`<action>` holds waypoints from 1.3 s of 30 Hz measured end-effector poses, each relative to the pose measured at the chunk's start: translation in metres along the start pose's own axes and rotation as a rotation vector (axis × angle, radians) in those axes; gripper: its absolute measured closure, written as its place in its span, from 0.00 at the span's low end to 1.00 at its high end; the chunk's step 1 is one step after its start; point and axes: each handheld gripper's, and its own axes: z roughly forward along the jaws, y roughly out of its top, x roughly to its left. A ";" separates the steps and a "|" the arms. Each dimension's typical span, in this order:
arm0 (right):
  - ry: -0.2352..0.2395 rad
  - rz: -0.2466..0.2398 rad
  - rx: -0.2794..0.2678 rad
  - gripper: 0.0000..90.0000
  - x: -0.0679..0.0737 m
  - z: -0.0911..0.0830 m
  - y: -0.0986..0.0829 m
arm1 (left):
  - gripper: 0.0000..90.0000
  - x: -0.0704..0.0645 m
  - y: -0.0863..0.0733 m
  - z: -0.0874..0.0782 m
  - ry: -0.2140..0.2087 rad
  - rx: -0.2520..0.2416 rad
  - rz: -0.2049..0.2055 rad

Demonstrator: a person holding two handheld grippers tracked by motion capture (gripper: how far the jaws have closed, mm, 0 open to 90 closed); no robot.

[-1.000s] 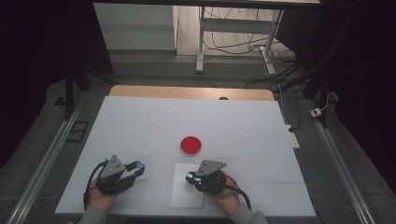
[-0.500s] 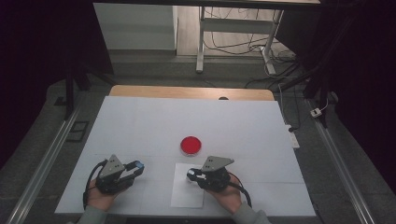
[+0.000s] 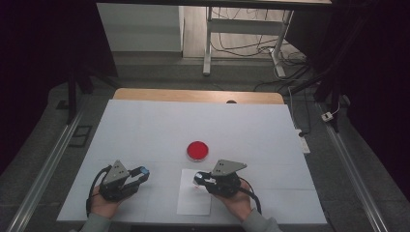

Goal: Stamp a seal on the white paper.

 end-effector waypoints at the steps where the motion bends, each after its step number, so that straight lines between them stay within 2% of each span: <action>1: -0.003 0.001 -0.004 0.84 0.000 -0.001 0.000 | 0.73 0.000 0.000 0.000 0.000 0.000 0.000; 15: -0.027 0.017 -0.048 0.84 -0.004 -0.010 0.004 | 0.73 0.000 0.000 0.000 -0.003 0.002 0.000; 27: -0.062 0.076 -0.121 0.84 -0.015 -0.023 0.007 | 0.73 -0.001 0.000 0.001 -0.004 0.004 0.002; 39: -0.097 0.110 -0.186 0.84 -0.024 -0.040 0.012 | 0.73 -0.001 0.000 0.001 -0.005 0.005 0.003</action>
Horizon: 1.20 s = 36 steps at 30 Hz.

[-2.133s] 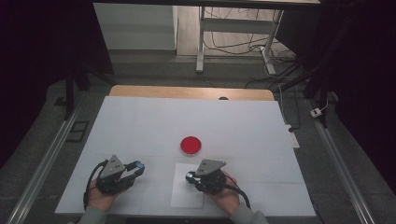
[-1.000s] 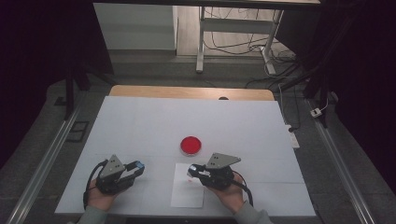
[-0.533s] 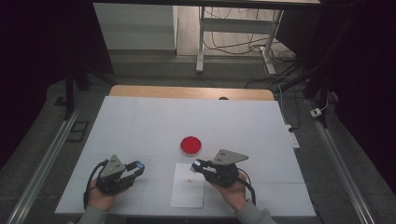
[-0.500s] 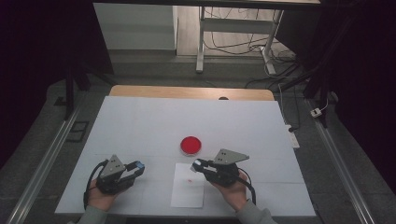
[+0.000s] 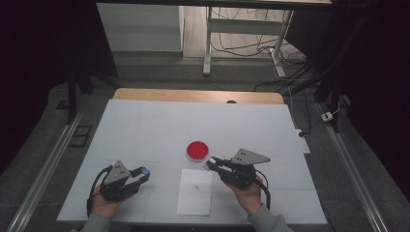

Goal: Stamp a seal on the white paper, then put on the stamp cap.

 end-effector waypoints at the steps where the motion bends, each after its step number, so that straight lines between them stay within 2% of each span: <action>1: -0.001 0.000 -0.002 0.84 -0.001 -0.001 0.001 | 0.73 0.000 0.000 0.000 0.000 0.000 0.000; 7: -0.018 0.012 -0.031 0.84 -0.003 -0.006 0.003 | 0.73 0.000 0.000 0.000 0.000 0.000 0.001; 28: -0.012 0.007 -0.034 0.84 -0.004 -0.006 0.005 | 0.73 0.000 0.000 0.001 0.001 0.000 0.005; 36: -0.012 0.015 -0.034 0.84 -0.003 -0.007 0.004 | 0.73 -0.003 0.003 0.004 -0.008 0.005 0.019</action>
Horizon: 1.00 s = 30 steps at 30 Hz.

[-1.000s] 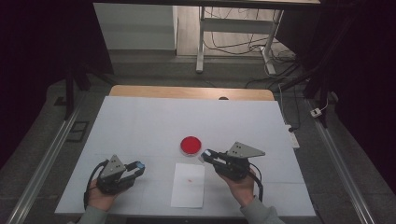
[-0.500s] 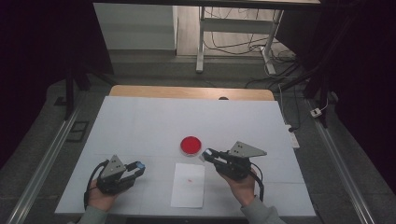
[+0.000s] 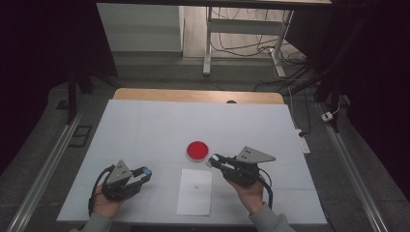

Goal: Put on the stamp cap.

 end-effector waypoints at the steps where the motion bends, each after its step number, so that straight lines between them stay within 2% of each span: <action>1: -0.001 0.000 -0.002 0.84 0.000 0.000 0.000 | 0.73 0.000 0.000 0.000 0.000 0.000 0.001; 18: -0.003 -0.002 0.000 0.84 0.000 0.001 0.000 | 0.73 -0.010 0.011 0.010 -0.020 0.003 0.035; 30: 0.000 -0.004 0.001 0.84 0.001 0.001 0.000 | 0.73 -0.018 0.024 0.018 -0.033 -0.003 0.065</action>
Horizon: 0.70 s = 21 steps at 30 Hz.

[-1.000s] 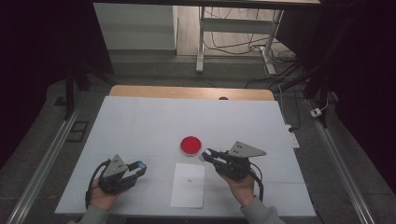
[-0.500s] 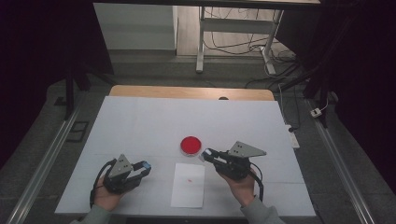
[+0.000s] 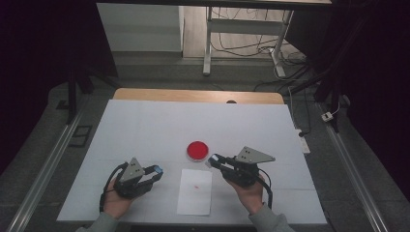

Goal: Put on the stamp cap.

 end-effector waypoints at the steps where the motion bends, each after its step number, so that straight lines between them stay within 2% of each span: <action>1: 0.000 0.000 0.001 0.84 0.000 0.000 0.000 | 0.73 -0.001 0.001 0.001 -0.001 -0.001 0.003; 13: 0.001 -0.001 -0.003 0.84 0.001 0.002 0.000 | 0.73 -0.006 0.011 0.009 -0.021 -0.003 0.028; 21: -0.002 -0.001 -0.004 0.84 0.001 0.001 0.000 | 0.73 -0.015 0.021 0.020 -0.044 -0.003 0.055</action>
